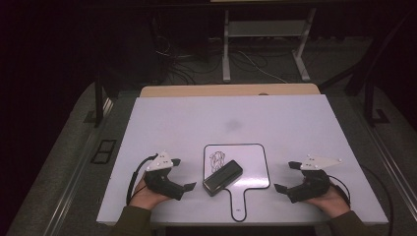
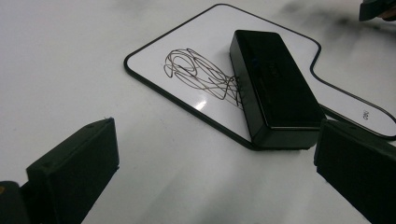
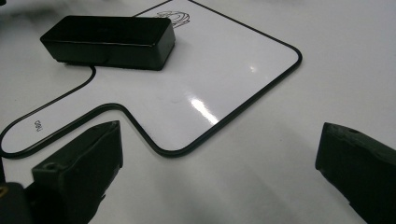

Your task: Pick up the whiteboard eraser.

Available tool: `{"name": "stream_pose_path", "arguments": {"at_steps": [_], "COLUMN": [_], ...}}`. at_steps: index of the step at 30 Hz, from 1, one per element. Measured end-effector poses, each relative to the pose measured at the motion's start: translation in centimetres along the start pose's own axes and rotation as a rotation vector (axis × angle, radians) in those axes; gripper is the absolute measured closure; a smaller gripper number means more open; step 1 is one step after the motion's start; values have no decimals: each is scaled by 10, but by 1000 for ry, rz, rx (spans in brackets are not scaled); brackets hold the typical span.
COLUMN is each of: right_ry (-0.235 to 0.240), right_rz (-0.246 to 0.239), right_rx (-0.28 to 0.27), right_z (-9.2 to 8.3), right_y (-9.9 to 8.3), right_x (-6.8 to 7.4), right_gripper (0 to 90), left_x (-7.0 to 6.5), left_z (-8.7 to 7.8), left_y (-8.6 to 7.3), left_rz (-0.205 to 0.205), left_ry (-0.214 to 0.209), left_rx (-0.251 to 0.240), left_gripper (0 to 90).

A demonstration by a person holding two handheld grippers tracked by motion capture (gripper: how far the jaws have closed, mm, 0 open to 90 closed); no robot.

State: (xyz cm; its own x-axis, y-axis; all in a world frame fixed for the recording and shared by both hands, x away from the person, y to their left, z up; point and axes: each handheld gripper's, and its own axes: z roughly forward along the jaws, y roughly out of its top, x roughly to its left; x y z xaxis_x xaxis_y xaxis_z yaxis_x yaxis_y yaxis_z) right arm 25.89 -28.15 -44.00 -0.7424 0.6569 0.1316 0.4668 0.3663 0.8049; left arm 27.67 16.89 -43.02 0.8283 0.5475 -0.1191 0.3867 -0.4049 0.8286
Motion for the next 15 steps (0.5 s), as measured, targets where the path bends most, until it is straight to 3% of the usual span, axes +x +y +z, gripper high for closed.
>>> {"name": "stream_pose_path", "arguments": {"at_steps": [15], "right_ry": [6], "right_rz": [-1], "right_rx": [-17], "right_z": [-1], "right_y": [0], "right_x": [0], "right_gripper": [0], "left_x": [2], "left_z": [2], "left_y": [4], "left_rz": [-26], "left_ry": [10], "left_rx": [-1], "left_gripper": [0]}}
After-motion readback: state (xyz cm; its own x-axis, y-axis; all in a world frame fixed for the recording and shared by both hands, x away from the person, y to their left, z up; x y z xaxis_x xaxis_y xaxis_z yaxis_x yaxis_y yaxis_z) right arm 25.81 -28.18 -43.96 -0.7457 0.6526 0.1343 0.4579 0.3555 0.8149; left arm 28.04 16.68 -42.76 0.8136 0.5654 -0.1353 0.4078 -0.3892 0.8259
